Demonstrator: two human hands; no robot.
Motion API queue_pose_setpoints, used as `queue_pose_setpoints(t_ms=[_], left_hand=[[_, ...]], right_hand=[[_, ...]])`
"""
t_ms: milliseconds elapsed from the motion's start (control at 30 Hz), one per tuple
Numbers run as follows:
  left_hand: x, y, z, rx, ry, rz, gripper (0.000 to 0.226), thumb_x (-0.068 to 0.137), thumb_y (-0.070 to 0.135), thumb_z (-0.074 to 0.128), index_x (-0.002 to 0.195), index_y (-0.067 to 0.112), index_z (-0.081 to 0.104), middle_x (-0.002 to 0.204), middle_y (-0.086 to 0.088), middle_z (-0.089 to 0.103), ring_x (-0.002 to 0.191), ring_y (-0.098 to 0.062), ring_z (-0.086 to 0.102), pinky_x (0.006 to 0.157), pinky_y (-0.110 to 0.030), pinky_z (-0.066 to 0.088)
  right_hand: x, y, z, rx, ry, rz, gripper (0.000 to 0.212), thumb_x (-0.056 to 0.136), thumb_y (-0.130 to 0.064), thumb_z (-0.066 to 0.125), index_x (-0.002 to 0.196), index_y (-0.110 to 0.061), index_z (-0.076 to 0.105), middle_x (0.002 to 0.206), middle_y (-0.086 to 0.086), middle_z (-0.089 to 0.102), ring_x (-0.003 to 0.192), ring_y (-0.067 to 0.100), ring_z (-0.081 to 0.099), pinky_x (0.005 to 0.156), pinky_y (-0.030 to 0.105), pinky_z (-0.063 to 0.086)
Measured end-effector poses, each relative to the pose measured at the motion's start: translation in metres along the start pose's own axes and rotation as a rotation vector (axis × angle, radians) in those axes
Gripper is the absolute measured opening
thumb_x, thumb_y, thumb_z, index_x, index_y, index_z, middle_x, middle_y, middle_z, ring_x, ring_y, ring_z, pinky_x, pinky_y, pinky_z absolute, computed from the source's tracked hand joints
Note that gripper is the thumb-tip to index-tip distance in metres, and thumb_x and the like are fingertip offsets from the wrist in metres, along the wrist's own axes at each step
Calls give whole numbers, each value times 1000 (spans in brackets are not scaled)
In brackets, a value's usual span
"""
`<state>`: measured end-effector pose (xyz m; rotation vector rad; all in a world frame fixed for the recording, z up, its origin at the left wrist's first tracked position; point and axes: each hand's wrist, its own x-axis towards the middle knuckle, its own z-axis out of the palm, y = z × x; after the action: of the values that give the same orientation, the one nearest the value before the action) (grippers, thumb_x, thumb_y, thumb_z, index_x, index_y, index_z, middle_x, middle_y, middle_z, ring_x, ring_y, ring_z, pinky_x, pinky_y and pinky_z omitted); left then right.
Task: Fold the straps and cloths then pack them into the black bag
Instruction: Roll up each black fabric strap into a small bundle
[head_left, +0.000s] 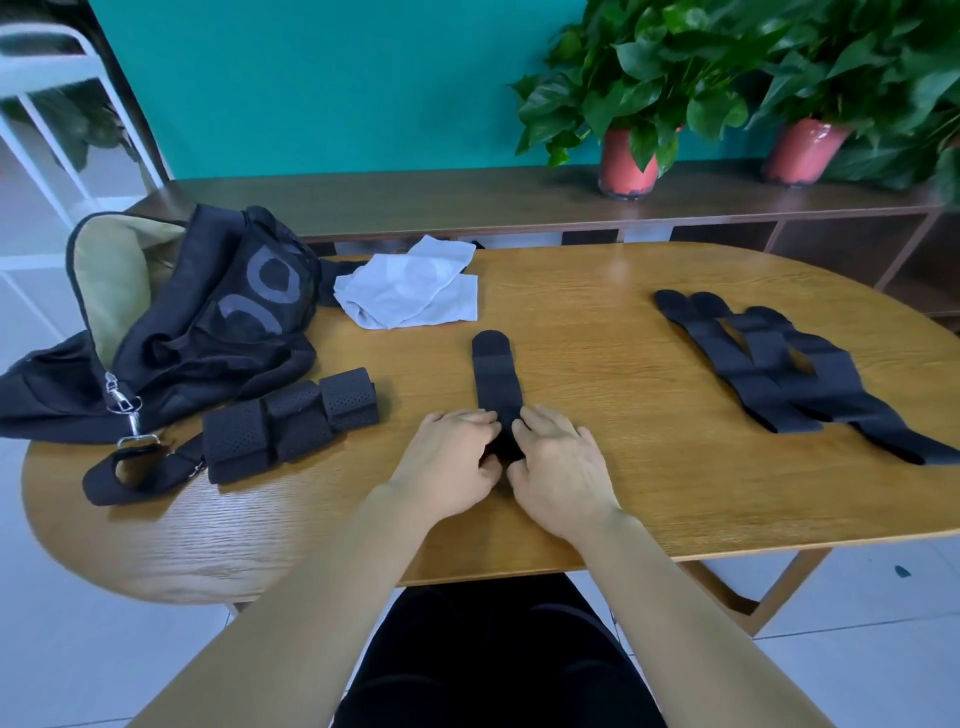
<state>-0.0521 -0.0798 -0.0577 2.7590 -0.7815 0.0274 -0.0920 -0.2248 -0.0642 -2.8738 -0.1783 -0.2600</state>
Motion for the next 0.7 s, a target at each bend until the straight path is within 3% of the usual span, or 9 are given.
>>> queue_pose_setpoints(t_ms=[100,167,267,333,433,567,700], left_hand=[[-15,-4,-2,-114,42,32,44,94,22,49,137,18,52,147,3,45,136,-9,38,113,-25,28],[-26,-5,-4,-210,58,16,41,96,22,47,136,19,53,140,5,53,128,-8,47,106,-19,34],[-37,-2,-3,-351,123,-74,42,99,28,44,141,24,47,117,3,67,100,-10,62,89,-27,49],[-39,0,1,-411,210,-141,44,99,27,49,143,22,44,115,1,67,101,-12,63,90,-29,51],[-34,1,12,-458,320,-213,44,94,15,58,137,18,50,117,0,67,108,-14,63,95,-27,49],[-18,1,20,-383,397,-253,13,91,12,59,102,15,65,91,1,68,85,-16,64,77,-36,54],[-7,0,17,-294,365,-264,13,94,17,55,97,12,68,86,-4,66,78,-20,60,71,-36,51]], right_hand=[[-12,0,-3,57,14,-21,47,89,-18,43,136,-15,49,146,-3,41,141,13,24,109,29,21],[-20,1,-1,109,73,-35,42,89,-14,49,130,-14,56,138,-1,52,134,16,37,106,30,27],[-24,1,9,205,232,-24,25,83,-6,60,105,-9,70,102,4,70,102,25,61,85,35,46],[-26,-4,9,275,290,43,14,85,-6,61,96,-8,70,83,4,69,86,25,61,68,29,47],[-22,-14,9,305,340,153,17,89,-9,60,103,-7,68,77,7,65,79,24,58,61,28,42],[-9,-21,13,272,357,270,22,93,-15,55,111,-7,65,80,10,65,83,25,57,60,26,35],[3,-25,16,217,411,315,7,86,-10,64,87,-5,69,67,8,63,71,26,58,52,25,32]])
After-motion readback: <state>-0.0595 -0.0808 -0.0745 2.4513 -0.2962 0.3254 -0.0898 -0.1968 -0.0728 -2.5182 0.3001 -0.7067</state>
